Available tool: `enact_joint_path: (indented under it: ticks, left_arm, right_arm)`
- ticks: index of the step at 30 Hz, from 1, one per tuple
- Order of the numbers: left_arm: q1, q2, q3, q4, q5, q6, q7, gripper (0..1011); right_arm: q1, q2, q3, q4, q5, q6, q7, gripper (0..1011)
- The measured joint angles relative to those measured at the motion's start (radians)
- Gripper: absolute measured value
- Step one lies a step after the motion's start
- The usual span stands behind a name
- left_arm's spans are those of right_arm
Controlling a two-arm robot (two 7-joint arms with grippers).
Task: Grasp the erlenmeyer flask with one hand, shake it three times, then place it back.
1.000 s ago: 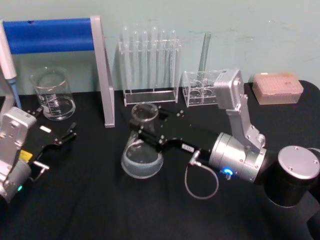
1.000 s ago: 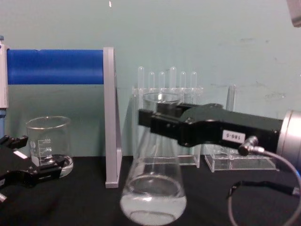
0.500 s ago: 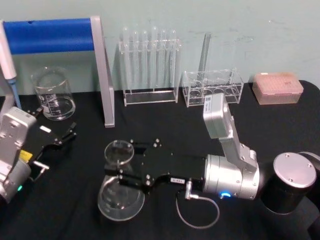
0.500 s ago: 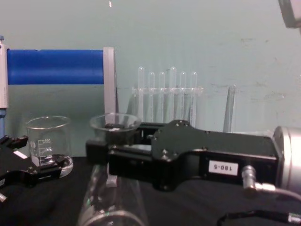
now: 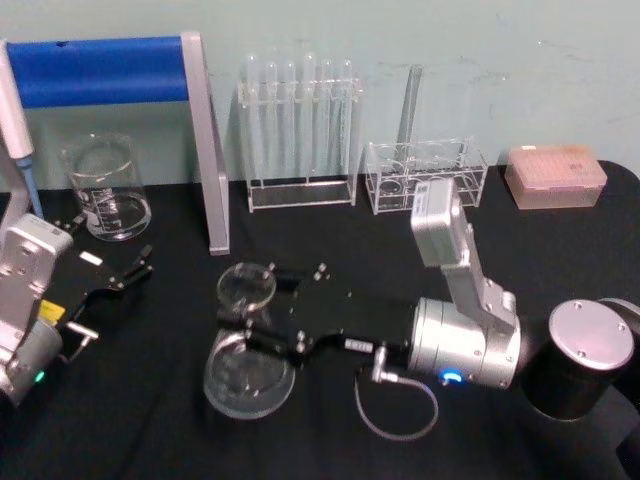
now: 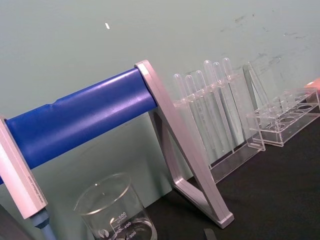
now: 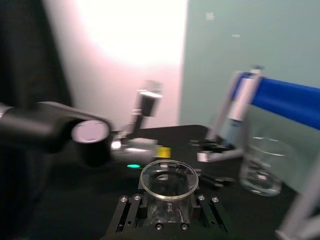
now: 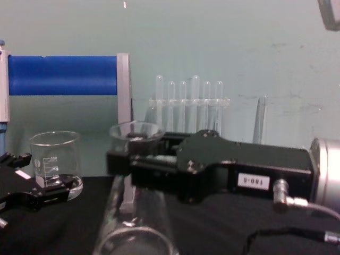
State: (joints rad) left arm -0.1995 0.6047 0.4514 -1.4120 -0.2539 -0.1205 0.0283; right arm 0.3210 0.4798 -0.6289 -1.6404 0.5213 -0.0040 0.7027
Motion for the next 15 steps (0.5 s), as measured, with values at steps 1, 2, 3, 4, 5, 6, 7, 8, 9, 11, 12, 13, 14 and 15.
enact_joint_path:
  ticks: [1, 2, 3, 4, 5, 6, 7, 8, 9, 11, 12, 13, 14, 15]
  left_arm:
    - [0.0, 0.0, 0.0, 0.0, 0.0, 0.0, 0.0, 1001]
    - [0.0, 0.0, 0.0, 0.0, 0.0, 0.0, 0.0, 1001]
    - [0.0, 0.0, 0.0, 0.0, 0.0, 0.0, 0.0, 1001]
    - [0.0, 0.0, 0.0, 0.0, 0.0, 0.0, 0.0, 1001]
    - [0.0, 0.0, 0.0, 0.0, 0.0, 0.0, 0.0, 1001]
    - [0.0, 0.0, 0.0, 0.0, 0.0, 0.0, 0.0, 1001]
    - [0.0, 0.0, 0.0, 0.0, 0.0, 0.0, 0.0, 1001]
    - [0.0, 0.0, 0.0, 0.0, 0.0, 0.0, 0.0, 1000]
    - [0.0, 0.0, 0.0, 0.0, 0.0, 0.0, 0.0, 1001]
    - [0.0, 0.0, 0.0, 0.0, 0.0, 0.0, 0.0, 1001]
    - [0.0, 0.0, 0.0, 0.0, 0.0, 0.0, 0.0, 1001]
    - [0.0, 0.0, 0.0, 0.0, 0.0, 0.0, 0.0, 1001]
    - [0.0, 0.0, 0.0, 0.0, 0.0, 0.0, 0.0, 1001]
    - [0.0, 0.0, 0.0, 0.0, 0.0, 0.0, 0.0, 1001]
  right_arm:
    - [0.001, -0.003, 0.005, 0.005, -0.001, 0.0, -0.015, 449]
    - [0.001, -0.005, 0.009, 0.008, -0.003, 0.0, -0.028, 449]
    - [0.002, -0.011, 0.018, 0.015, -0.009, -0.001, -0.061, 449]
    - [0.002, -0.015, 0.023, 0.019, -0.014, -0.001, -0.079, 449]
    - [0.002, -0.019, 0.028, 0.023, -0.019, -0.002, -0.095, 449]
    - [0.001, -0.028, 0.042, 0.03, -0.031, -0.003, -0.135, 449]
    - [0.0, -0.033, 0.05, 0.033, -0.039, -0.003, -0.158, 449]
    - [-0.001, -0.038, 0.058, 0.037, -0.047, -0.002, -0.183, 449]
    - [-0.006, -0.051, 0.075, 0.044, -0.064, 0.002, -0.232, 449]
    - [-0.01, -0.063, 0.092, 0.049, -0.079, 0.008, -0.279, 449]
    - [-0.014, -0.075, 0.107, 0.054, -0.094, 0.014, -0.321, 449]
    - [-0.016, -0.081, 0.115, 0.056, -0.102, 0.017, -0.344, 449]
    - [-0.018, -0.087, 0.122, 0.058, -0.109, 0.019, -0.362, 449]
    - [-0.021, -0.094, 0.131, 0.06, -0.118, 0.024, -0.392, 449]
